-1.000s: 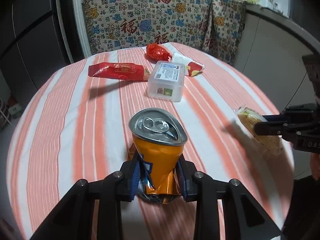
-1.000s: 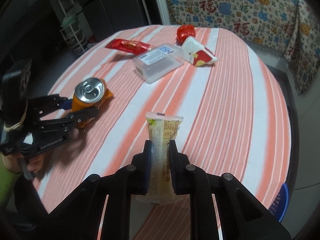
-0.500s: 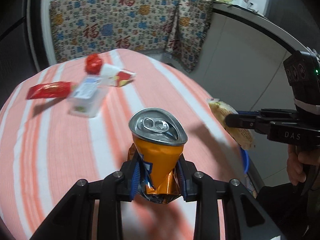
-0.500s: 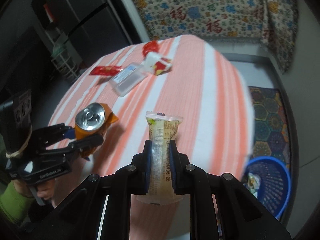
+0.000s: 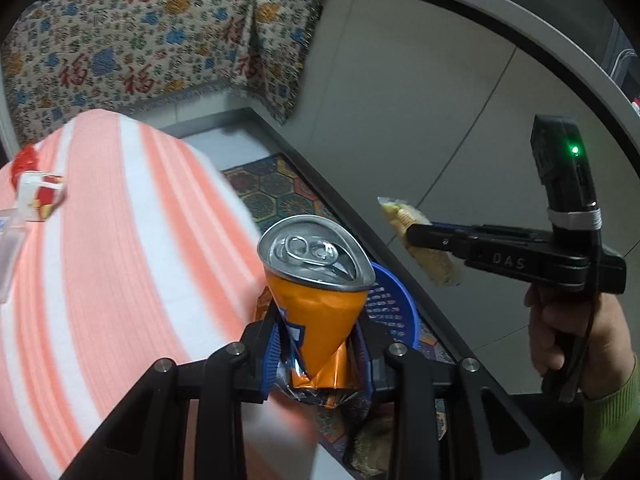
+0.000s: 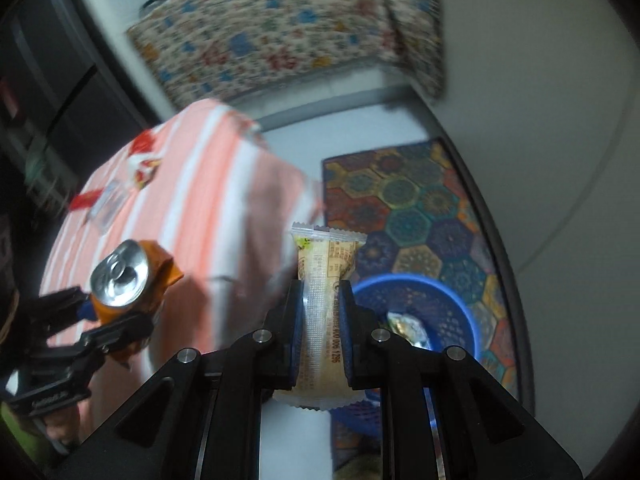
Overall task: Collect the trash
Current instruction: 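Carry can and snack bar to the blue basket and open both tools, then move both tools back over the table toward the clear plastic box, then grasp the clear plastic box with the left tool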
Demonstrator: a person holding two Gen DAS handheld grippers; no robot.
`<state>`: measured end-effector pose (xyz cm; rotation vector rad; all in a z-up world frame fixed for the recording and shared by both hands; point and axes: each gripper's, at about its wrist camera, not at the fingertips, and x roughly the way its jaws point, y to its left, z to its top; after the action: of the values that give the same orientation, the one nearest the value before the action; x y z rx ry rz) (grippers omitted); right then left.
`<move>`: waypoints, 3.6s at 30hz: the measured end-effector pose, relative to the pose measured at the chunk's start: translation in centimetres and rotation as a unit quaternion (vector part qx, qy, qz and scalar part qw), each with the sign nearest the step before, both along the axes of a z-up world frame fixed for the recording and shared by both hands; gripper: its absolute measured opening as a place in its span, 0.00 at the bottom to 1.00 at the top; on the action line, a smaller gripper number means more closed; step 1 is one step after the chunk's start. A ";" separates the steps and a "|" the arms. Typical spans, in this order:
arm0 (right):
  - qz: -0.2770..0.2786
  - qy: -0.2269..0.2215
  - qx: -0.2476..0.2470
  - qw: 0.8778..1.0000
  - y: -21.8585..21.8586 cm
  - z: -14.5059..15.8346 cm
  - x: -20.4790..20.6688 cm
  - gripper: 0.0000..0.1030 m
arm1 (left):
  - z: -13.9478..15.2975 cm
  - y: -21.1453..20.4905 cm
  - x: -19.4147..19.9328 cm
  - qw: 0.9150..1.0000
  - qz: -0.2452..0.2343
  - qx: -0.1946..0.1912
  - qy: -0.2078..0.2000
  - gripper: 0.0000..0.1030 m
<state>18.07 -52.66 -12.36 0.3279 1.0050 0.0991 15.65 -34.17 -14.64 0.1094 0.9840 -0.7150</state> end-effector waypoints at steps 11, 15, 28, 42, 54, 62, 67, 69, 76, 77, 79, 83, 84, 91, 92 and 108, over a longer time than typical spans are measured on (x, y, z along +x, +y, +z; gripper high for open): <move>-0.033 0.055 0.026 0.998 -4.9 -3.5 -1.0 0.15 | -4.8 -6.9 0.6 0.999 -0.013 0.018 0.037 0.31; -0.045 0.061 0.033 0.997 -5.8 -3.9 -1.2 0.15 | -5.9 -8.4 1.0 0.999 -0.015 0.025 0.041 0.31; -0.069 0.068 0.044 0.994 -7.2 -4.6 -1.5 0.41 | -8.4 -11.9 1.6 0.998 -0.029 0.040 0.037 0.51; -0.094 0.017 -0.055 0.994 -5.9 -1.5 -1.3 0.71 | -4.1 -7.4 -1.3 1.000 -0.014 0.021 -0.017 0.55; -0.002 -0.083 -0.084 0.993 4.7 2.8 0.5 0.76 | -1.0 10.3 -3.1 0.988 0.118 0.069 -0.071 0.59; 0.150 -0.137 -0.101 0.974 18.2 3.2 1.6 0.78 | -1.1 20.0 -1.5 0.972 0.200 0.102 -0.072 0.59; 0.217 -0.122 -0.111 0.962 24.3 1.6 2.1 0.78 | -1.9 23.4 -0.7 0.969 0.214 0.109 -0.061 0.59; 0.235 -0.107 -0.117 0.959 26.0 0.6 2.4 0.82 | -2.0 24.3 -0.3 0.970 0.209 0.103 -0.065 0.60; 0.245 -0.085 -0.158 0.953 28.2 -1.6 1.9 0.98 | -2.2 24.2 1.3 0.975 0.179 0.112 -0.073 0.74; 0.242 -0.085 -0.156 0.954 28.2 -1.6 1.9 0.99 | -2.2 24.2 1.7 0.976 0.176 0.109 -0.073 0.74; 0.235 -0.088 -0.153 0.956 28.3 -1.8 1.8 1.00 | -2.3 24.0 2.6 0.978 0.165 0.106 -0.073 0.74; 0.236 -0.089 -0.147 0.956 28.3 -1.8 2.1 1.00 | -2.6 23.7 5.5 0.983 0.135 0.106 -0.070 0.88; 0.236 -0.089 -0.145 0.957 28.2 -1.8 2.1 1.00 | -2.6 23.7 6.2 0.983 0.133 0.106 -0.070 0.88; 0.238 -0.087 -0.140 0.957 28.2 -1.7 2.3 1.00 | -2.5 23.4 11.3 0.982 0.128 0.118 -0.078 0.88; 0.238 -0.087 -0.140 0.957 28.2 -1.7 2.3 1.00 | -2.4 23.1 11.9 0.981 0.124 0.127 -0.082 0.88; 0.240 -0.086 -0.140 0.957 28.2 -1.7 2.3 1.00 | -1.2 22.3 14.6 0.982 0.128 0.110 -0.084 0.59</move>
<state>20.35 -24.49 -14.07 -0.1874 0.8936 0.4137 30.30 -11.83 -15.81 0.2282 0.8924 -0.3526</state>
